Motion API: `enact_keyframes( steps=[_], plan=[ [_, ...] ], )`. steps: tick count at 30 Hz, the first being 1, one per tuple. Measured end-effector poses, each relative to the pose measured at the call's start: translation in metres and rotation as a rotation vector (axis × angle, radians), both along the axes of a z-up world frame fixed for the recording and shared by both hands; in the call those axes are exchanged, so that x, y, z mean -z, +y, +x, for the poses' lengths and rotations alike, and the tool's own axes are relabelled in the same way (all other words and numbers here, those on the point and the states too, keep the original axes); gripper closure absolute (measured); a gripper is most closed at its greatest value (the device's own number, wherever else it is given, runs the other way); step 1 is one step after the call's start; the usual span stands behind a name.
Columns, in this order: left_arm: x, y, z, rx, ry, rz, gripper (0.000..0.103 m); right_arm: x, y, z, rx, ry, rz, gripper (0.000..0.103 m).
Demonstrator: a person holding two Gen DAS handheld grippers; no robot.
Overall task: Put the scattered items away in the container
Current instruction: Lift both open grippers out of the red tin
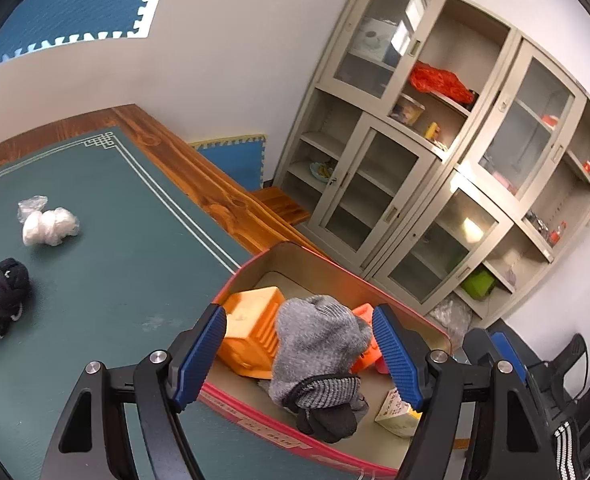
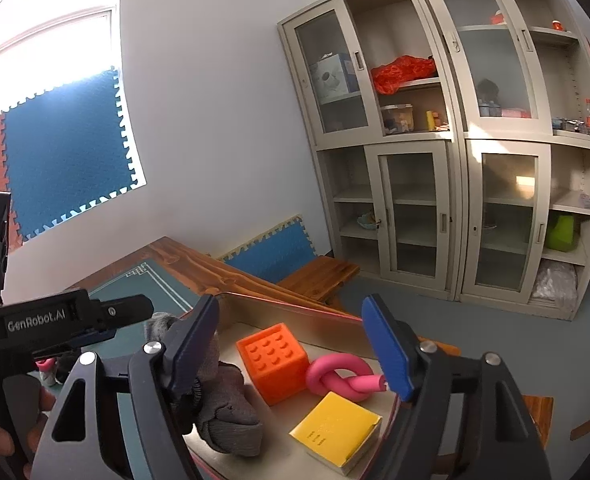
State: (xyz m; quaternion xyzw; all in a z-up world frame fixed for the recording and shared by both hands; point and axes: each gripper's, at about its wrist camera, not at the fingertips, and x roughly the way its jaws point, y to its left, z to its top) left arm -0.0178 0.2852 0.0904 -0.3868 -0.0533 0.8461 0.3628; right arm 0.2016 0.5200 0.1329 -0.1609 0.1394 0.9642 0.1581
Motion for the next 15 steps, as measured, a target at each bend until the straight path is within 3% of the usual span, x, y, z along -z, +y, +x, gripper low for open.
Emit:
enact_keyframes(
  steps=[15],
  plan=[
    [-0.006,-0.020,-0.007,-0.061,-0.002,0.019,0.026,0.012,-0.056,-0.028,-0.235,-0.108,0.089,0.024]
  ],
)
